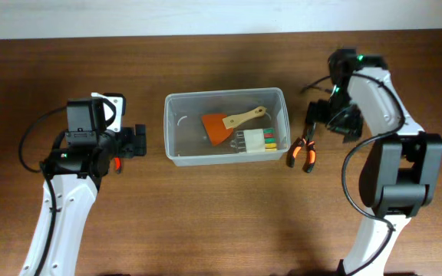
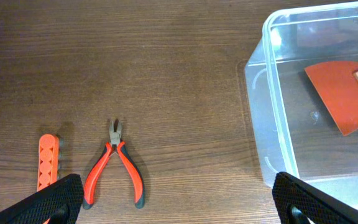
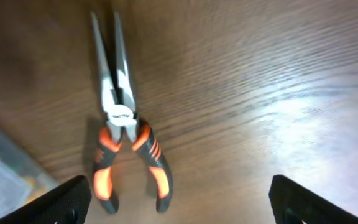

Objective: Pack container
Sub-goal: 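Grasp the orange-black needle-nose pliers with the right gripper and lift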

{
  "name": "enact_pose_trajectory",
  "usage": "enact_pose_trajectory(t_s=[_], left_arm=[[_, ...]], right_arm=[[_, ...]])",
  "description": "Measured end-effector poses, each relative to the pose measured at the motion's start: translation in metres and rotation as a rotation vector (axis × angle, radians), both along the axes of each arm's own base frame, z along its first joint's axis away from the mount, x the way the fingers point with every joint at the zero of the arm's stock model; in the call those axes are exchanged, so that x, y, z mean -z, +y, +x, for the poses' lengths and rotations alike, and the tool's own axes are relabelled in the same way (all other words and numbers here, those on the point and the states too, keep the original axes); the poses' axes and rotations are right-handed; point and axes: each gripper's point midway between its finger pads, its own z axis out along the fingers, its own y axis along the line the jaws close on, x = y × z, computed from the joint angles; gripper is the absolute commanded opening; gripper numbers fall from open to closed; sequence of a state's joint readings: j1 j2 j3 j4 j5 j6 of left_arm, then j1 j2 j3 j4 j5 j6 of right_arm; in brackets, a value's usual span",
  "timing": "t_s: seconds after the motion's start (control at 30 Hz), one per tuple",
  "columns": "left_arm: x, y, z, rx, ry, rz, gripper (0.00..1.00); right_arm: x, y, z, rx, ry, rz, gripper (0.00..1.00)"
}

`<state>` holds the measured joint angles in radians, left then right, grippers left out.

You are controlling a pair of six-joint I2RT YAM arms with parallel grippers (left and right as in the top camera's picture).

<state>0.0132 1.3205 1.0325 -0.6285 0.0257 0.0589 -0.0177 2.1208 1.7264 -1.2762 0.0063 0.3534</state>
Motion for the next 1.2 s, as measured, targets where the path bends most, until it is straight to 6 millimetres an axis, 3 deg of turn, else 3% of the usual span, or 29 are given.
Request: enact_pose_trajectory(t_s=[0.13, 0.6, 0.9, 1.2], left_arm=[[0.000, 0.000, 0.000, 0.000, 0.000, 0.000, 0.99], [0.000, 0.000, 0.000, 0.000, 0.000, 0.000, 0.99], [0.000, 0.000, 0.000, 0.000, 0.000, 0.000, 0.99], [0.000, 0.000, 0.000, 0.000, 0.000, 0.000, 0.99]], right_arm=[[0.019, 0.001, -0.010, 0.008, 0.025, 0.000, 0.89], [0.055, 0.003, -0.033, -0.067, 0.068, 0.018, 0.79], [0.058, 0.010, -0.033, -0.137, 0.058, 0.068, 0.45], [0.058, 0.010, -0.033, -0.150, 0.059, 0.070, 0.30]])
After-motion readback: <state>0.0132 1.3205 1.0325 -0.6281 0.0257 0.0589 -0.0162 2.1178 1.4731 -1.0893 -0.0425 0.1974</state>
